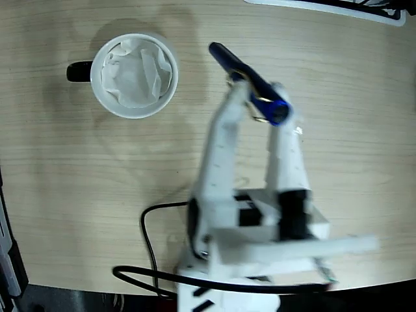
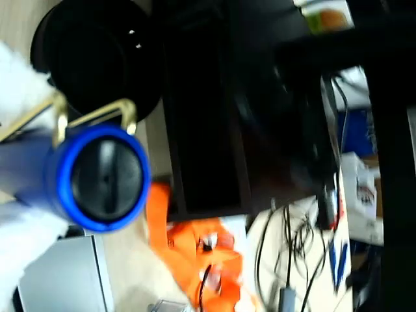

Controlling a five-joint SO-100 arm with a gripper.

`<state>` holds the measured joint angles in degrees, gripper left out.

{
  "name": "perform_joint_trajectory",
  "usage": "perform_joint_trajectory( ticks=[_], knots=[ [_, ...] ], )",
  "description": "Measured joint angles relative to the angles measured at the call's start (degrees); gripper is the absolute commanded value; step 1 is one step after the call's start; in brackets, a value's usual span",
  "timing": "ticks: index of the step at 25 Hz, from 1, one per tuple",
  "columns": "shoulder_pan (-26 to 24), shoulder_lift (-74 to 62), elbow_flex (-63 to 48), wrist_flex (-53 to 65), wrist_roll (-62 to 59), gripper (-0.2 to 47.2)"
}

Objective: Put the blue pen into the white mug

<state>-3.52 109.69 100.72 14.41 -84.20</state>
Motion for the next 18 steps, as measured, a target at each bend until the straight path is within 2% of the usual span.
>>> perform_joint_trajectory(
  ticks=[5,10,18],
  knots=[
    [-9.05,-0.26,0.0,-0.18,-8.35,0.1],
    [-15.82,-0.35,4.75,-2.55,-13.71,0.1],
    [-19.25,-0.35,16.96,-11.07,-17.31,0.1]
  ],
)
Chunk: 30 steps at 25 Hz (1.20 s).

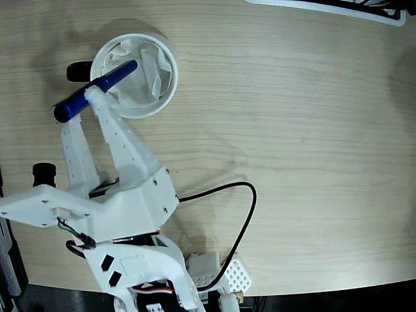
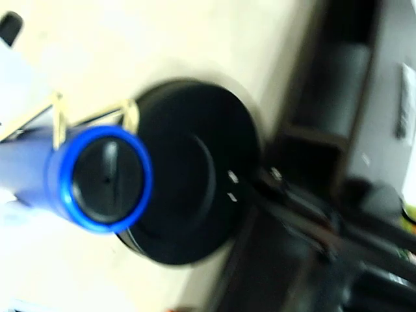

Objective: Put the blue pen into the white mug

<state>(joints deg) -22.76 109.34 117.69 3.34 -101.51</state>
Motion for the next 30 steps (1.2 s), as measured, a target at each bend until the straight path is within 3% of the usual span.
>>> perform_joint_trajectory(
  ticks=[15,26,28,30],
  knots=[
    [-0.79,-2.99,11.69,-10.72,-0.18,0.1],
    [2.64,-4.92,14.33,-14.24,-0.09,0.5],
    [2.64,-4.92,15.47,-14.24,-0.18,8.2],
    [3.16,-4.92,15.73,-14.24,-0.09,10.9]
  ],
)
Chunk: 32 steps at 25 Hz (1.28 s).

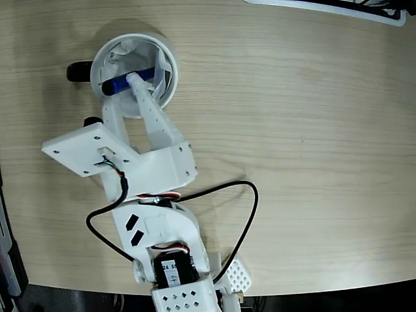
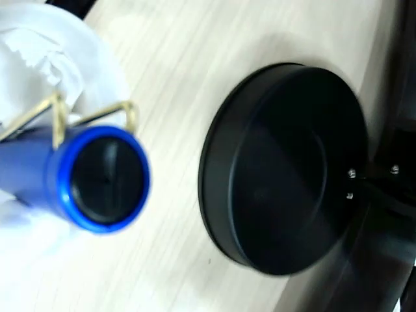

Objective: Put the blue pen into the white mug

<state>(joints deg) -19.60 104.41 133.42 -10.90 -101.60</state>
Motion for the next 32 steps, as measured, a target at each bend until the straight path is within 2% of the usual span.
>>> perform_joint_trajectory(
  ticks=[3,6,14,15,17,18,19,26,32],
  knots=[
    [0.44,-0.09,0.79,-0.53,-0.18,18.7],
    [0.09,0.0,1.85,-0.88,-0.35,21.4],
    [0.35,0.44,2.02,-1.85,0.18,21.4],
    [0.09,1.14,2.02,-2.37,1.14,18.6],
    [-0.18,2.72,2.02,-2.99,2.72,9.7],
    [-0.53,3.34,2.02,-3.52,4.13,3.3],
    [-1.14,4.13,2.02,-3.69,6.06,0.1],
    [-1.85,16.17,10.02,-10.11,25.14,-0.1],
    [4.31,31.99,21.18,-11.87,53.88,-0.1]
  ],
)
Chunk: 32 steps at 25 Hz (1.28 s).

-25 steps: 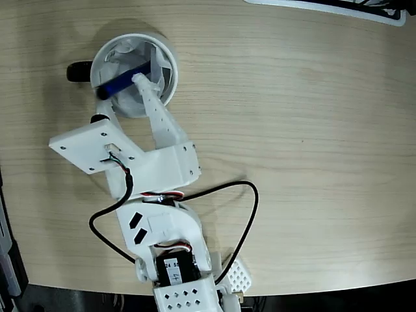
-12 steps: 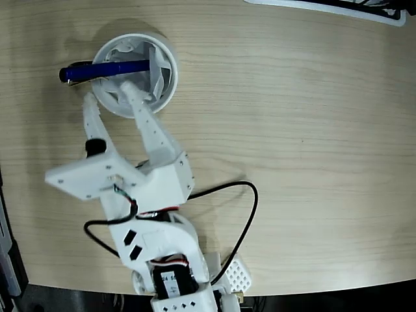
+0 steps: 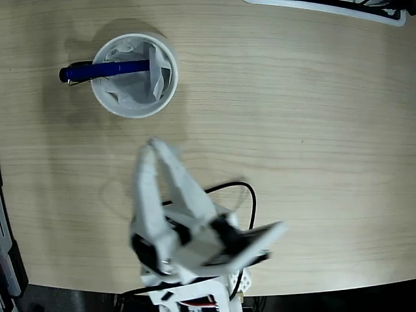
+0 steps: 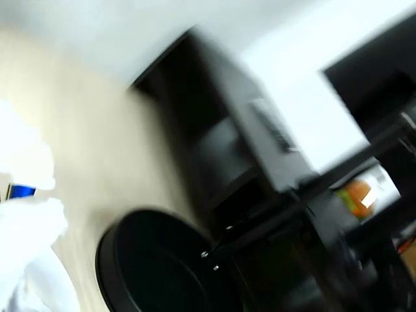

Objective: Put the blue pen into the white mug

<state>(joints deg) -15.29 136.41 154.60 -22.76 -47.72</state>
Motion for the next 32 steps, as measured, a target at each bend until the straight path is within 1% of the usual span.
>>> perform_joint_trajectory(
  ticks=[4,7,11,15,20,22,24,29,32],
  knots=[
    [7.73,8.61,7.91,0.0,15.21,-0.1],
    [13.18,13.18,14.06,1.41,22.24,-0.1],
    [19.78,21.45,15.64,15.91,32.43,-0.1],
    [22.68,29.18,15.73,33.4,41.04,-0.1],
    [22.5,37.88,15.73,57.39,48.6,-0.1],
    [20.74,40.52,15.91,64.16,50.01,-0.1],
    [19.95,43.07,17.4,68.91,50.27,-0.1],
    [15.91,49.39,17.67,77.34,50.36,-0.1],
    [15.03,52.21,17.67,81.74,50.36,-0.1]
  ],
)
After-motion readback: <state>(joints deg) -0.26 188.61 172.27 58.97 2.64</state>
